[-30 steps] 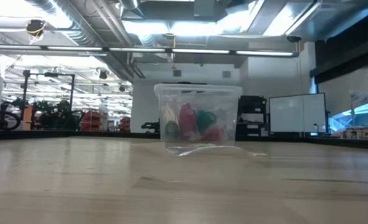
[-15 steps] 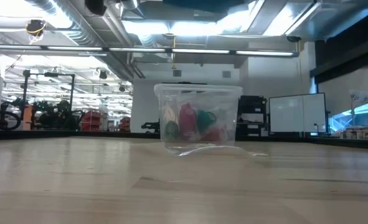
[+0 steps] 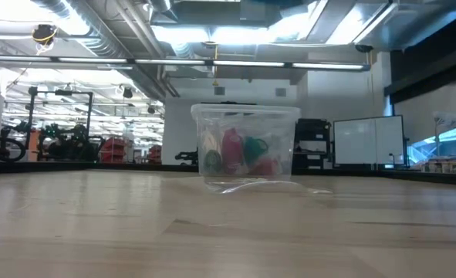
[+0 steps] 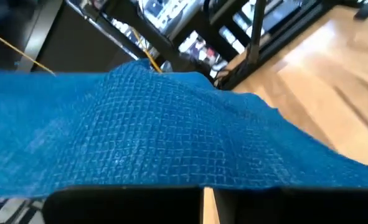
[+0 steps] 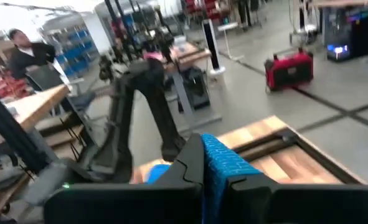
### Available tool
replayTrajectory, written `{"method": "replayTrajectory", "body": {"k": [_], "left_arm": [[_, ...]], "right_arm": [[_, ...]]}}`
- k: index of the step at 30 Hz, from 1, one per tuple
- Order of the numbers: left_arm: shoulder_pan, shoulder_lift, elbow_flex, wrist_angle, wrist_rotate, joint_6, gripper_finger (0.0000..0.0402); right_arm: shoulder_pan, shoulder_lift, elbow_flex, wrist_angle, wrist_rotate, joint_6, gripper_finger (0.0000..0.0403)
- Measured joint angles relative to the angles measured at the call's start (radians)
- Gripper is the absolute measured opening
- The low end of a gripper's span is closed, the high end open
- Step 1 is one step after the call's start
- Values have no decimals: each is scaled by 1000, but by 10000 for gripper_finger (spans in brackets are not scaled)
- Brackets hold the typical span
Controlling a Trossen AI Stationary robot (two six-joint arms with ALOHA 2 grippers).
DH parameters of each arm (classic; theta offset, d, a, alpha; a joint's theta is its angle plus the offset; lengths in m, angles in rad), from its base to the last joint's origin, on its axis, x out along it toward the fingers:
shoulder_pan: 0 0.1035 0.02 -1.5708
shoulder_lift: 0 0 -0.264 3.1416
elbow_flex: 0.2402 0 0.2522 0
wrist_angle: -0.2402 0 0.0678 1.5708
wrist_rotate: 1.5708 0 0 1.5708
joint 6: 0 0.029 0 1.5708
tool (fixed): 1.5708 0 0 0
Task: Roll bandage
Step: Roll the blue bandage
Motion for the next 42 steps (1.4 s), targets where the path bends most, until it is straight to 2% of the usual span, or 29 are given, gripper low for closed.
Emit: {"method": "replayTrajectory", "body": {"k": [6, 10, 13, 19, 23, 27, 31, 33, 36, 42], "left_arm": [[-19, 1, 14, 36, 75, -24, 0], [-38, 1, 26, 50, 82, -44, 0], [-52, 1, 37, 70, 84, -92, 0], [-42, 0, 39, 61, 90, -310, 0], [-22, 0, 39, -10, 96, -496, 0], [19, 0, 31, -123, 104, -727, 0], [49, 0, 30, -242, 100, -914, 0], [58, 0, 30, -273, 97, -976, 0], [65, 0, 30, -278, 99, -1007, 0], [66, 0, 30, -280, 107, -1007, 0]], "right_arm": [[-81, 69, 2, -122, -102, -11, 1], [-105, 122, 3, -246, -109, -37, 24], [-108, 165, 3, -309, -109, -40, 66], [-107, 265, 4, -487, -124, -123, 187], [-107, 303, 4, -578, -194, -165, 259], [-108, 306, 3, -617, -277, -172, 305], [-109, 279, 4, -650, -287, -170, 326], [-109, 269, 22, -729, -337, -170, 329], [-108, 266, 47, -718, -355, -176, 330], [-108, 275, 46, -755, -280, -174, 331]]}}
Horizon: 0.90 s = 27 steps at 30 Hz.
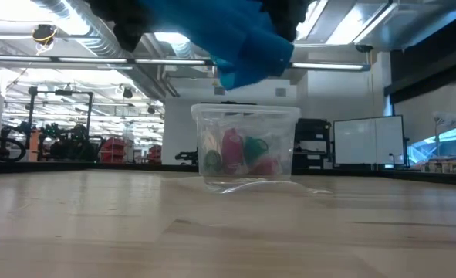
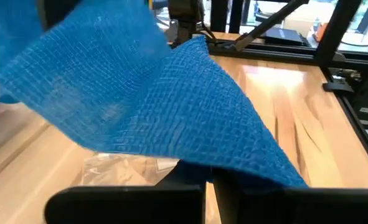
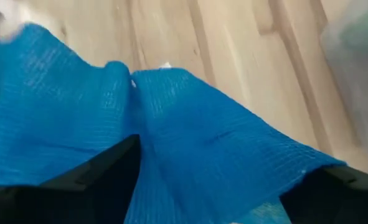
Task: Roll bandage
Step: Roll the blue bandage
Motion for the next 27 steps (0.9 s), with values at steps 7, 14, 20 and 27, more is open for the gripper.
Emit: {"method": "replayTrajectory", "body": {"k": [7, 14, 20, 27], "left_arm": [[-1, 0, 0, -1, 23, 3, 7], [5, 0, 0, 0, 20, -3, 8], [4, 0, 0, -3, 18, -22, 5], [3, -1, 0, -3, 28, -28, 6]], "right_arm": [[1, -7, 1, -140, -112, 5, 331], [1, -14, 0, -55, 84, -43, 331], [-5, 0, 8, 85, 248, -56, 331], [9, -57, 174, -94, 192, -89, 331]]}}
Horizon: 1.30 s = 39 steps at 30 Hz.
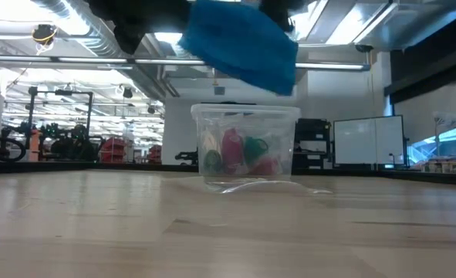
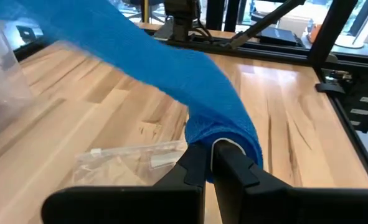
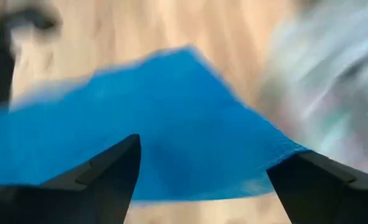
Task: Roll bandage
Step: Roll the blue bandage
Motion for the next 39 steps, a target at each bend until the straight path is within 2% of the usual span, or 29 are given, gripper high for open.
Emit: {"method": "replayTrajectory", "body": {"k": [4, 6, 8, 10, 13, 15, 17, 21, 23, 24, 26, 29, 33, 36, 39], "left_arm": [[1, -2, 0, 14, -11, 32, 6], [2, -2, 1, 13, -18, 22, 7], [0, -2, 1, 7, -10, 1, 8], [-3, -2, 1, 5, 3, -9, 9], [-2, 3, 1, 5, 25, -11, 9], [-2, 5, 0, 0, 32, -10, 10], [-2, 5, 0, 9, 47, -4, 10], [-3, 6, 0, -3, 118, 16, 10], [-4, 6, 0, 6, 166, 8, 10], [-5, 5, 0, 6, 181, 2, 10], [-12, 5, 0, 5, 187, -8, 10], [-15, 5, 0, 7, 186, -17, 10], [-16, 5, 0, 31, 188, -34, 10], [-17, -7, 0, 73, 227, -33, 10], [-24, -28, 1, 110, 235, -17, 10]], "right_arm": [[-1, 4, 40, 170, 309, -13, 331], [-1, 6, 38, 246, 372, -32, 331], [0, 6, 38, 222, 343, -37, 331], [0, 6, 38, 154, 265, -38, 331], [6, 4, 56, -34, 155, -27, 331], [12, -6, 64, -80, 143, -19, 331], [14, -11, 65, -35, 238, -38, 331], [9, -2, 58, 207, 546, -124, 331], [8, -1, 39, 327, 620, -183, 331], [10, -1, 31, 347, 615, -210, 331], [14, 0, 28, 300, 537, -256, 331], [39, -10, 38, 101, 381, -249, 331], [121, -67, 95, -157, 280, -138, 331], [222, -125, 95, -248, 244, -56, 331], [347, -176, 39, -245, 260, 20, 331]]}}
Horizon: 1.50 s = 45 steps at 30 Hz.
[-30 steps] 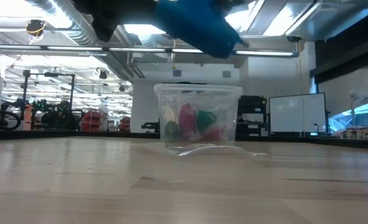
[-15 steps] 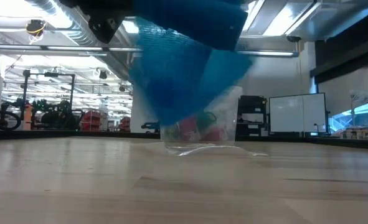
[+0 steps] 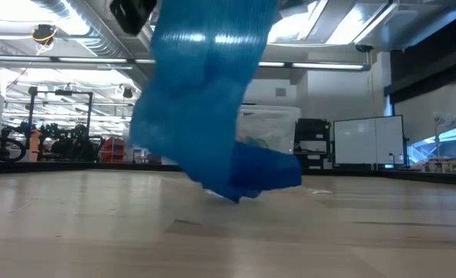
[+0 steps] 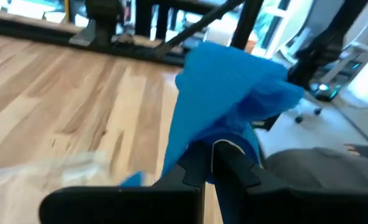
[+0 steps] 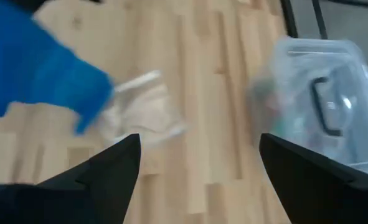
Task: Roll bandage
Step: Roll the blue bandage
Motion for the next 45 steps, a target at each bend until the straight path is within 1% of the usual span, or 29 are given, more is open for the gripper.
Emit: {"method": "replayTrajectory", "body": {"k": [3, 5, 7, 9, 10, 11, 13, 14, 16, 19, 21, 23, 25, 27, 30, 32, 34, 36, 38, 39, 40, 43, 45], "left_arm": [[0, -33, 1, 10, 0, 18, 11], [0, -60, 1, 14, -10, 18, 11], [0, -78, 1, 44, -42, 16, 11], [0, -90, 1, 99, -67, 23, 11], [1, -94, 1, 129, -71, 43, 11], [4, -98, 1, 153, -72, 58, 11], [12, -103, 1, 184, -72, 89, 11], [15, -103, 1, 199, -72, 94, 11], [21, -103, 1, 222, -73, 98, 11], [31, -103, 2, 230, -74, 98, 11], [31, -103, 1, 230, -74, 104, 11], [31, -103, 1, 240, -73, 128, 11], [31, -103, 1, 243, -72, 147, 11], [31, -103, 1, 243, -72, 149, 11], [32, -103, 1, 253, -73, 160, 11], [32, -103, 1, 269, -72, 169, 11], [32, -103, 1, 282, -61, 170, 11], [30, -103, 1, 285, -42, 167, 11], [29, -103, 1, 285, -11, 150, 11], [29, -103, 1, 285, 7, 145, 11], [28, -103, 1, 284, 27, 136, 11], [14, -103, 1, 257, 91, 116, 11], [-4, -103, 1, 230, 120, 98, 11]], "right_arm": [[135, -58, -126, 99, 74, 54, 331], [223, -93, -251, 204, 143, 99, 331], [297, -119, -385, 332, 239, 178, 331], [348, -136, -525, 464, 317, 284, 331], [366, -136, -586, 528, 333, 334, 331], [381, -134, -644, 598, 325, 373, 331], [392, -117, -735, 738, 245, 397, 331], [393, -106, -770, 829, 227, 397, 331], [394, -94, -822, 1000, 237, 379, 331], [393, -80, -887, 1226, 347, 295, 331], [392, -70, -929, 1338, 400, 225, 331], [375, -61, -954, 1465, 397, 170, 331], [370, -51, -974, 1588, 341, 126, 330], [363, -25, -979, 1681, 315, 75, 321], [357, 2, -980, 1778, 316, -10, 284], [346, 14, -979, 1820, 318, -60, 241], [331, 20, -979, 1825, 323, -108, 185], [324, 15, -980, 1827, 339, -169, 118], [324, 0, -980, 1829, 384, -244, 47], [325, -12, -980, 1828, 412, -294, 24], [327, -25, -979, 1826, 449, -346, 15], [327, -77, -970, 1811, 617, -481, 24], [326, -124, -965, 1791, 714, -570, 21]]}}
